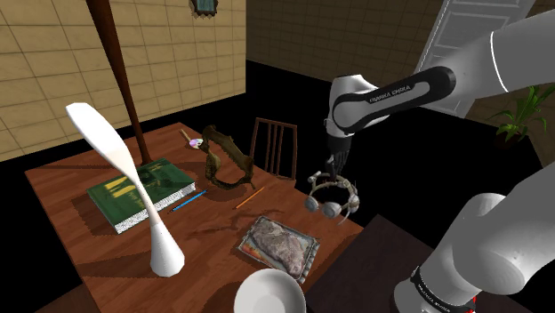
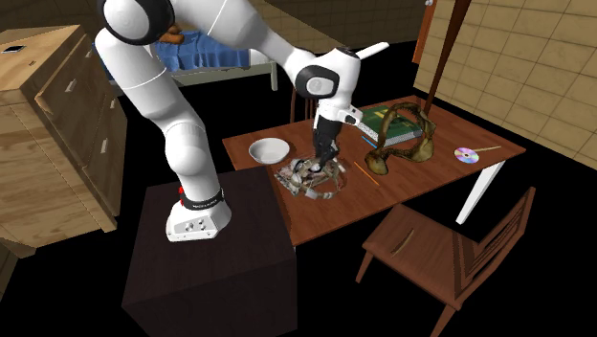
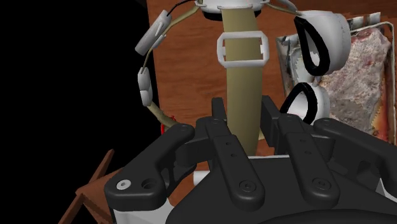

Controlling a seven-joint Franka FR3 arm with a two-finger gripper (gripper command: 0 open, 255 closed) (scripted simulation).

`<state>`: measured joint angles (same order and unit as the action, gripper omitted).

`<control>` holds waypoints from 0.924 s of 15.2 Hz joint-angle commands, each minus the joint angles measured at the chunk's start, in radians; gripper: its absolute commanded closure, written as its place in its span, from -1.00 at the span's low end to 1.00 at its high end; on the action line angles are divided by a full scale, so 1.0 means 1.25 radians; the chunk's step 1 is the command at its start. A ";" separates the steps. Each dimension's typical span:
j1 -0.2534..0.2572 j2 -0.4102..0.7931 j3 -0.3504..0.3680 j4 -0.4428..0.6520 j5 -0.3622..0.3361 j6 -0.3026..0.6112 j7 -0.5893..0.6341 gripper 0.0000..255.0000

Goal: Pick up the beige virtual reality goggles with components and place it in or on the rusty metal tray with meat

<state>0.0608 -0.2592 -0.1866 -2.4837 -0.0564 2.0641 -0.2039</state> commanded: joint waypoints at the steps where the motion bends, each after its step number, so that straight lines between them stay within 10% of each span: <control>1: 0.018 -0.003 0.022 0.017 0.014 -0.020 0.031 1.00; 14: 0.135 0.084 0.167 0.215 0.096 -0.126 0.249 1.00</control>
<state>0.2202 -0.1618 0.0093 -2.2406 0.0583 1.9234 0.0856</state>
